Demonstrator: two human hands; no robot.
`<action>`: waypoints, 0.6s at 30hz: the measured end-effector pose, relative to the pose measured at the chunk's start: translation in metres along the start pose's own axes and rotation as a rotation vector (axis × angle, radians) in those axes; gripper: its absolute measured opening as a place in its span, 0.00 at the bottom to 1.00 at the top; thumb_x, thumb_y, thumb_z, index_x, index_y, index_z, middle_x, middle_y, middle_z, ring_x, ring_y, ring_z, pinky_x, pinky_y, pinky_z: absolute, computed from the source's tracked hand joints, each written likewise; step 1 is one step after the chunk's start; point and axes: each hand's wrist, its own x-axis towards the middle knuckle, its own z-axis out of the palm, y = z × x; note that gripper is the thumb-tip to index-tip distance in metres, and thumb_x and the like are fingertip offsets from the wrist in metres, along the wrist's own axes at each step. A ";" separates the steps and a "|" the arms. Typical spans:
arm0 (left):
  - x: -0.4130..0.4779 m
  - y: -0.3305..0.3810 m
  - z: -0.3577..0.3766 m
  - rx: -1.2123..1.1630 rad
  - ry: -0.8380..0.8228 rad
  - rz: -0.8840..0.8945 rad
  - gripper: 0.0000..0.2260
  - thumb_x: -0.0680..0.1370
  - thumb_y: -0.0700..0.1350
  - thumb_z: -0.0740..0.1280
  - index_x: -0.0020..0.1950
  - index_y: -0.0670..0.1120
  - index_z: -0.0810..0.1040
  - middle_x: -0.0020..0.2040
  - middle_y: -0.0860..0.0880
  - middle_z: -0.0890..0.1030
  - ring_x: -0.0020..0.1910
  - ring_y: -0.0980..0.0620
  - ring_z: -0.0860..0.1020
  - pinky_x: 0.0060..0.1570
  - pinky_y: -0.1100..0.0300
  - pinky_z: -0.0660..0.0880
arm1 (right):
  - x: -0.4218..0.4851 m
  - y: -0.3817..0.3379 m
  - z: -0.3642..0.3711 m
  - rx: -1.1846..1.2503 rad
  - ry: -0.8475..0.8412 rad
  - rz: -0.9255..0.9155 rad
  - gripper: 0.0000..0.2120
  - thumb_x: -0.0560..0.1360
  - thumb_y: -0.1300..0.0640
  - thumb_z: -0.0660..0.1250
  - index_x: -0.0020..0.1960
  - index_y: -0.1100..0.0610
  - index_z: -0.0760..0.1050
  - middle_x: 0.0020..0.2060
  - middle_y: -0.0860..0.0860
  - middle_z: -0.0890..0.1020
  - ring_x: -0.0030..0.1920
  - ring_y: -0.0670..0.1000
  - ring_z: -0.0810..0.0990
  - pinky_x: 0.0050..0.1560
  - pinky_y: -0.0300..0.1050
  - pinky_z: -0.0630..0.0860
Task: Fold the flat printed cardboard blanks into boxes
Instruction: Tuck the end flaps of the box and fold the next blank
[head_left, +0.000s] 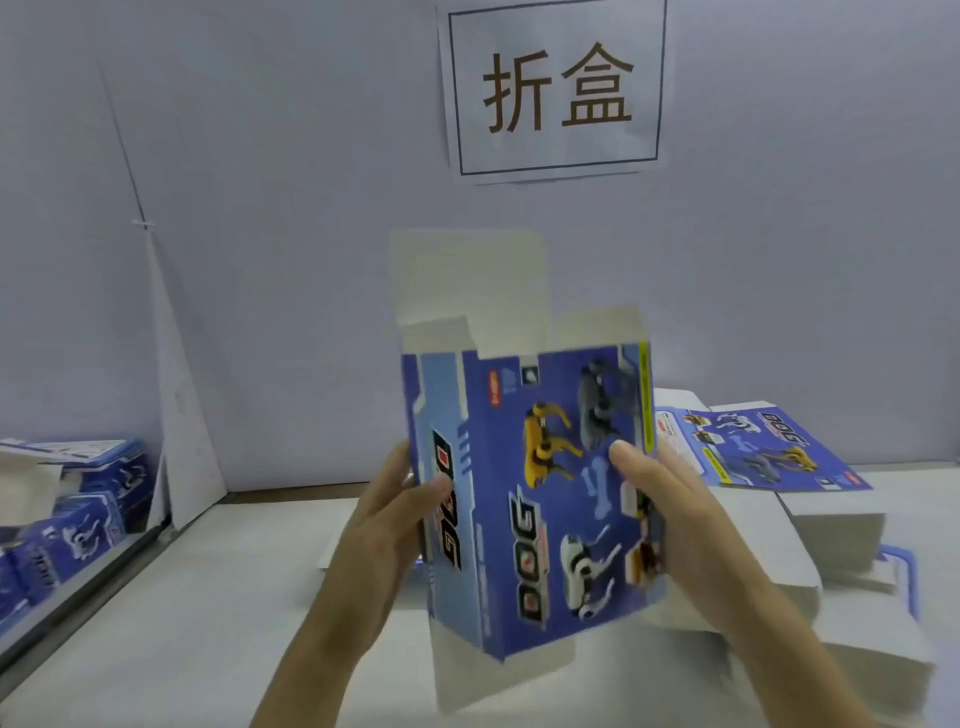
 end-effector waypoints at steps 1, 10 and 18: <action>0.001 -0.001 0.001 0.035 -0.007 -0.011 0.15 0.74 0.45 0.67 0.60 0.53 0.76 0.58 0.43 0.82 0.46 0.45 0.84 0.37 0.57 0.81 | 0.000 0.002 0.004 -0.007 -0.013 -0.012 0.16 0.72 0.45 0.71 0.58 0.48 0.75 0.48 0.52 0.86 0.47 0.54 0.86 0.36 0.41 0.81; -0.009 0.011 -0.012 0.281 -0.160 0.016 0.39 0.58 0.56 0.75 0.67 0.62 0.65 0.56 0.59 0.82 0.54 0.54 0.82 0.41 0.64 0.79 | 0.010 0.005 0.011 0.121 0.041 -0.068 0.18 0.84 0.52 0.53 0.48 0.48 0.81 0.41 0.42 0.86 0.41 0.37 0.84 0.40 0.28 0.77; -0.013 0.018 0.006 -0.070 -0.176 -0.077 0.38 0.55 0.53 0.75 0.65 0.49 0.77 0.52 0.48 0.85 0.52 0.50 0.83 0.44 0.60 0.81 | 0.007 0.007 0.015 0.391 0.115 -0.068 0.13 0.72 0.51 0.63 0.50 0.58 0.78 0.44 0.56 0.82 0.45 0.50 0.82 0.43 0.36 0.77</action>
